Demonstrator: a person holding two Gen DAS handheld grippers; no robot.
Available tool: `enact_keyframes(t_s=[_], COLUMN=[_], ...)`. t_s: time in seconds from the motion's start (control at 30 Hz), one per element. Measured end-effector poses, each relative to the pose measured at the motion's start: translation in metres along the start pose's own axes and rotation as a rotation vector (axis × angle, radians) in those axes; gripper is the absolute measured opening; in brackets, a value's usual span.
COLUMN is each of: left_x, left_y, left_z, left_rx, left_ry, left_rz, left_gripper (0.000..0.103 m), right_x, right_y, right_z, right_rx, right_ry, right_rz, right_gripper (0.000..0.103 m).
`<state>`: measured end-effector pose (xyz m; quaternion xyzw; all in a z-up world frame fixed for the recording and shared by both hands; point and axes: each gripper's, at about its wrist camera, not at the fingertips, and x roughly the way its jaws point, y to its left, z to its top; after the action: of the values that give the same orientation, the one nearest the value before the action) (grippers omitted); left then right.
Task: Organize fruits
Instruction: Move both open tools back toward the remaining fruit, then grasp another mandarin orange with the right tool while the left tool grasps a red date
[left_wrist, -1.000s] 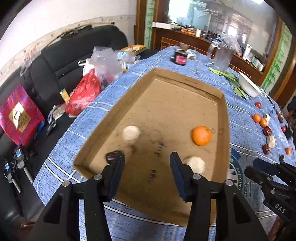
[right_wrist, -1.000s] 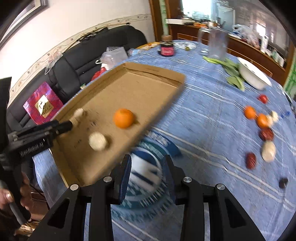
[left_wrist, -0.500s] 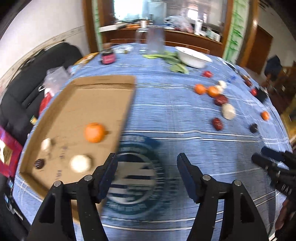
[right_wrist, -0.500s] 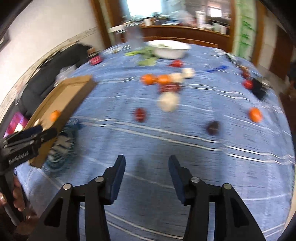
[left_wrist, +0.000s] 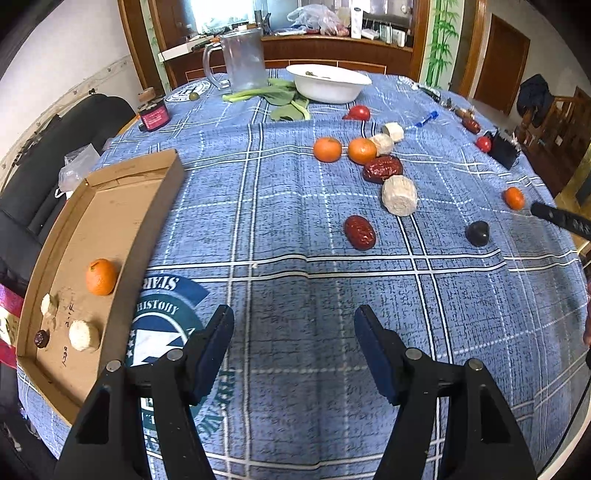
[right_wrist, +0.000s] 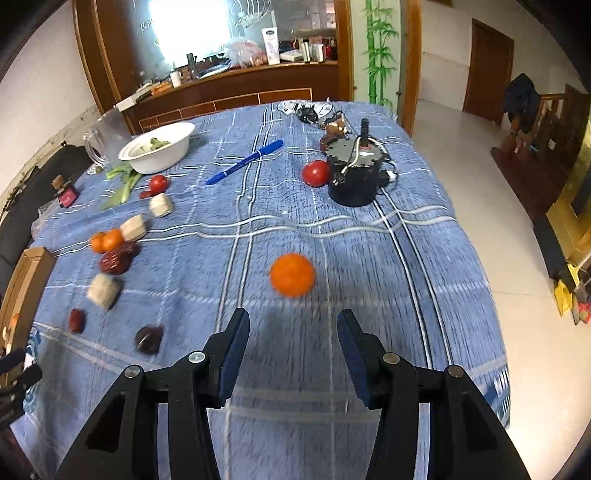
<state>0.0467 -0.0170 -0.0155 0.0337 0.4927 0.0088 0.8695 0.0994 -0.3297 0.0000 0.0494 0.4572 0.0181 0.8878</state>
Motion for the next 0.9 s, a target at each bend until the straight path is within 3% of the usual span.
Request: enact_keyframes(t_s=[0.23,0.3,0.63,0.7,0.77,0.8,0.9], left_x=[0.018,0.026,0.068,0.068,0.064,0.063,0.056], left_y=[-0.011,-0.016,-0.036,-0.037,-0.035,-0.030,-0.022], left_z=[0.018,0.026,0.055,0.055,0.055,0.054,0.048], left_rx=[-0.018,-0.016,-0.034,-0.026,-0.022,-0.035,-0.052], left_ry=[0.049,0.063,0.077,0.045,0.029,0.035,0.027], left_rz=[-0.017,-0.028,-0.091,-0.079,-0.098,-0.144,-0.183], left_gripper=[0.067,0.067,0.066,0.056,0.022,0.022,0.022], right_x=[0.047,0.046,0.038,0.034,0.027,0.023,0.011], right_y=[0.002,0.004,-0.002,-0.005,-0.005,-0.004,0.001], right_z=[0.013,0.013,0.012,0.012,0.011,0.010,0.007], right_rx=[-0.050,-0.075,-0.050,-0.029,-0.020,-0.019,-0.028], right_ry=[0.052,0.032,0.029,0.033,0.022,0.013,-0.012], right_rz=[0.007,0.006,0.029,0.035,0.039,0.037,0.025], right_gripper=[0.052,0.036,0.035,0.035,0.035,0.035,0.035])
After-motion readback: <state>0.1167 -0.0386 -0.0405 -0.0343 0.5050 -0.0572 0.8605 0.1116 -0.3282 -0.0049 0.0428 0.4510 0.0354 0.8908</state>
